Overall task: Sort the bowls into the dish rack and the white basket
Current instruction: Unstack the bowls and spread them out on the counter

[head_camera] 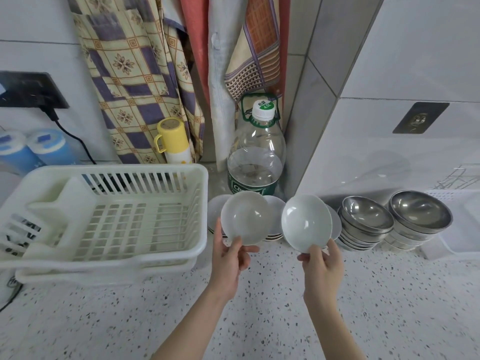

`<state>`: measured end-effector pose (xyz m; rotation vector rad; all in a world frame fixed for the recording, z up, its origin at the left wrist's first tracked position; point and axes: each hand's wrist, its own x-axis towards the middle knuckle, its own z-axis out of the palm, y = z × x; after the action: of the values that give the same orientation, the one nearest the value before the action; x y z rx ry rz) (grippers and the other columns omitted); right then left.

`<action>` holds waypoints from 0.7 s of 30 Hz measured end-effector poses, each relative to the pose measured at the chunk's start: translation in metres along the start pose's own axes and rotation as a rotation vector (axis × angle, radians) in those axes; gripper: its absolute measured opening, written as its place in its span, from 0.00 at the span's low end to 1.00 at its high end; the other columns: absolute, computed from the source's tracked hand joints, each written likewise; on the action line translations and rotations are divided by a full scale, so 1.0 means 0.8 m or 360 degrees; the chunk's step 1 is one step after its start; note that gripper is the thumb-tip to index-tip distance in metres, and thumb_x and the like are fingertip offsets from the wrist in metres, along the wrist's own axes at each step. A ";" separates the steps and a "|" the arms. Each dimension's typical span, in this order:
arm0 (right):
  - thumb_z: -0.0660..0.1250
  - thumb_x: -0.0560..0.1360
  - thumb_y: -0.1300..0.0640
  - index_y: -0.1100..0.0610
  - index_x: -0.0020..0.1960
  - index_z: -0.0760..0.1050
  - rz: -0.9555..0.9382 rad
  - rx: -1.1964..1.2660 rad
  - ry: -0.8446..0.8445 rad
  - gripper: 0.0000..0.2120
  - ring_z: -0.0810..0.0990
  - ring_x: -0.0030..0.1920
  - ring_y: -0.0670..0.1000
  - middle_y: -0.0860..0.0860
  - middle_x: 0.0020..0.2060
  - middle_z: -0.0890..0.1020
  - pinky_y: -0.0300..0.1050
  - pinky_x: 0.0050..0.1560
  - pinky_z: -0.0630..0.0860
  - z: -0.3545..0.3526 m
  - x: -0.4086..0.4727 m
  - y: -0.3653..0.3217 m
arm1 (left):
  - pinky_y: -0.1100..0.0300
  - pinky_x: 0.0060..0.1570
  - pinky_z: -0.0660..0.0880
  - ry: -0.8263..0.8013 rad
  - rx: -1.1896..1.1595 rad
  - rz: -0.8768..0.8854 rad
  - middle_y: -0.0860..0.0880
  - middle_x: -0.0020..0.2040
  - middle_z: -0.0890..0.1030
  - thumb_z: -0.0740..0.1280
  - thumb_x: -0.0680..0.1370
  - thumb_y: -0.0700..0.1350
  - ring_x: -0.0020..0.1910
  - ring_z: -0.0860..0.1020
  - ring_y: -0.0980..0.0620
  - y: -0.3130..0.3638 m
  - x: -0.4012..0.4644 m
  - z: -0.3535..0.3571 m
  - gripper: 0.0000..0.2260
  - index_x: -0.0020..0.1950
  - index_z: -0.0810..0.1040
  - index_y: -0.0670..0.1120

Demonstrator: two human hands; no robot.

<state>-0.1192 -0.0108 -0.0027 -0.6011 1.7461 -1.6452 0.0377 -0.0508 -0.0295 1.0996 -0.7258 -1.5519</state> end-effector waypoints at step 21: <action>0.57 0.79 0.63 0.58 0.72 0.67 0.0217 -0.0822 -0.0295 0.22 0.81 0.36 0.51 0.54 0.30 0.82 0.42 0.31 0.70 -0.037 -0.046 0.083 | 0.62 0.21 0.66 0.0381 0.0207 -0.0262 0.33 0.38 0.83 0.59 0.82 0.36 0.25 0.75 0.51 -0.077 -0.073 -0.084 0.29 0.62 0.66 0.74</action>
<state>-0.1089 0.0427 -0.0628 -0.8164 2.0261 -1.0067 0.0757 0.0277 -0.0936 1.4448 -0.5911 -1.4914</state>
